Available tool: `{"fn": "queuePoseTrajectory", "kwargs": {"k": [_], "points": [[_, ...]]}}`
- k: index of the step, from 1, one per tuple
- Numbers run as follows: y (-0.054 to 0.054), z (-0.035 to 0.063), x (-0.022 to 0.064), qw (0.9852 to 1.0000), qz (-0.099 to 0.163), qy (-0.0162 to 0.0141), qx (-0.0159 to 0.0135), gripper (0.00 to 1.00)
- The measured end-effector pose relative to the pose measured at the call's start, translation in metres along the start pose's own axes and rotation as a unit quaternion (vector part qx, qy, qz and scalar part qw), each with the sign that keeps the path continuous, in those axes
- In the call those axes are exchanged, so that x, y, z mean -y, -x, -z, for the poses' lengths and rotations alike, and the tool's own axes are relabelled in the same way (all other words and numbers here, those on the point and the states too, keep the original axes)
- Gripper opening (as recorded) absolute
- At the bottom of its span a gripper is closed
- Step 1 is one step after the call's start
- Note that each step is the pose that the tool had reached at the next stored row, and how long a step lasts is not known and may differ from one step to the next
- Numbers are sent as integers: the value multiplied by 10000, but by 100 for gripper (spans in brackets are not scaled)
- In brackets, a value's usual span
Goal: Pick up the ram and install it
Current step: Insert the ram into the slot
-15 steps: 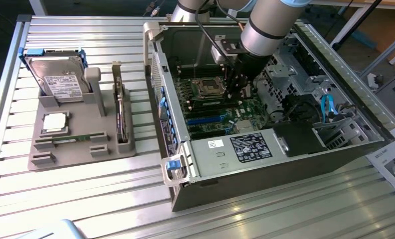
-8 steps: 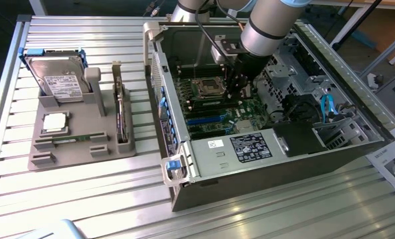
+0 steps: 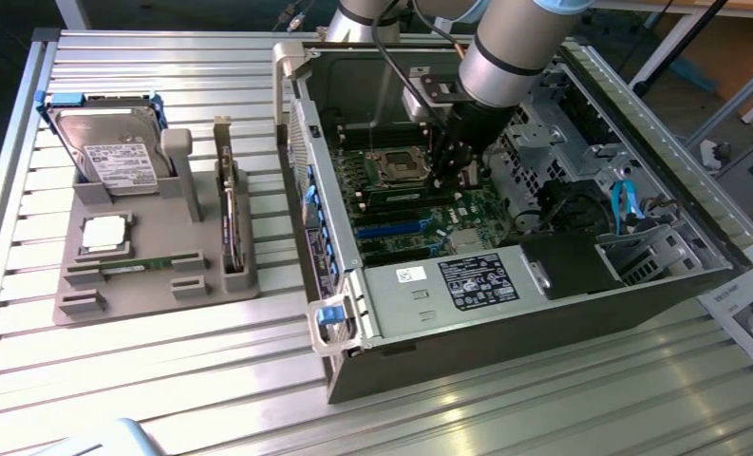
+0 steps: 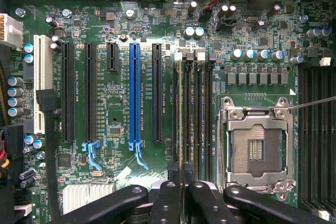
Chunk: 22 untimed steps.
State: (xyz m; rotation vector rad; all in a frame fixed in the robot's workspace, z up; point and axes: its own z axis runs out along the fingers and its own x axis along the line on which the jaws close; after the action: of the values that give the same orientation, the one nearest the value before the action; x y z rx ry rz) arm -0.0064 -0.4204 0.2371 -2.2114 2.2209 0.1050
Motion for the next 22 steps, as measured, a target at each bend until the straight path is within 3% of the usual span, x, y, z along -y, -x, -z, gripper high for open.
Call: {"fn": "queuePoseTrajectory", "kwargs": {"k": [22], "points": [[35,11,-1,10000,0,0,-2,12]]}}
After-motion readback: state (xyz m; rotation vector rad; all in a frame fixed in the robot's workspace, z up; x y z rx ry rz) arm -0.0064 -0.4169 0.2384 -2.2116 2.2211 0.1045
